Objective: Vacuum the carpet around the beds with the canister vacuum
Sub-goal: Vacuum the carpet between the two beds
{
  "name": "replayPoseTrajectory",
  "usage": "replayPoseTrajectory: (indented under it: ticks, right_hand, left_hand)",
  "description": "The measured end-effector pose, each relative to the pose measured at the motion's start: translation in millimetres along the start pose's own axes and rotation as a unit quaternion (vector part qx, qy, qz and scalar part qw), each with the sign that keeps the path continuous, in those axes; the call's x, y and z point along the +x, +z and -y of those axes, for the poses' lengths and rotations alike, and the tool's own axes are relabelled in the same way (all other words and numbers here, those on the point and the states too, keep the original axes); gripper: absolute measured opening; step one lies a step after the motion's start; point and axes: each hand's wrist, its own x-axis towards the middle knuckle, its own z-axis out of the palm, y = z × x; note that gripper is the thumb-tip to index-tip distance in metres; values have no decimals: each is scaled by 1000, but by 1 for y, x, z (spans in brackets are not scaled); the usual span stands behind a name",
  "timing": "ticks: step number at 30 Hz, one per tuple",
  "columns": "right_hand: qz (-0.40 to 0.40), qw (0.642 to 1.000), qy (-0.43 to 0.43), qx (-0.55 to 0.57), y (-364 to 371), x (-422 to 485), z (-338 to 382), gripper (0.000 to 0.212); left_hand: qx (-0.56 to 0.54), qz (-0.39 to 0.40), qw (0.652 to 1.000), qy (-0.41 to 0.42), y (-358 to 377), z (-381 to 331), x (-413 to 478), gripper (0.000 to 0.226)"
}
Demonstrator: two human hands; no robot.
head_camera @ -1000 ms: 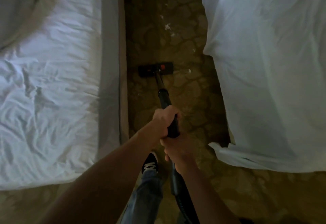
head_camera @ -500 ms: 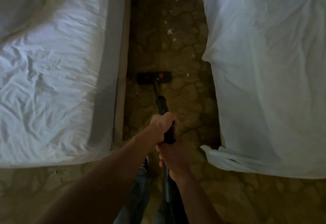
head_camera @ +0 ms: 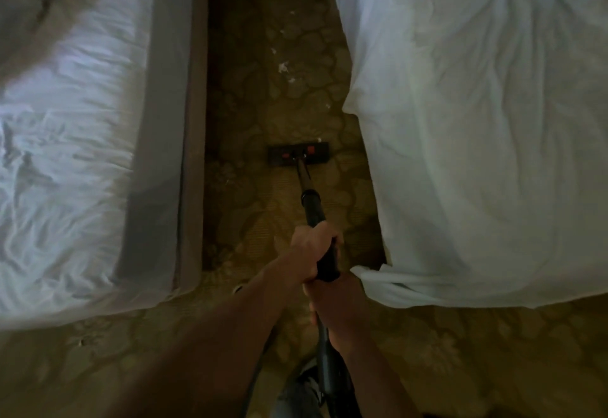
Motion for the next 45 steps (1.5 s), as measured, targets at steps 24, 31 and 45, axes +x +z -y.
replayPoseTrajectory:
  ticks: [24,31,45]
  right_hand:
    - [-51,998,16,39,-3,139,217,16]
    - [-57,996,49,41,-11,152,225,14]
    - [-6,999,44,-16,-40,88,141,18]
  left_hand:
    - [7,65,998,-3,7,-233,122,24]
    - [13,67,998,-11,19,-239,136,26]
    - [8,-3,1000,-13,39,-143,74,28]
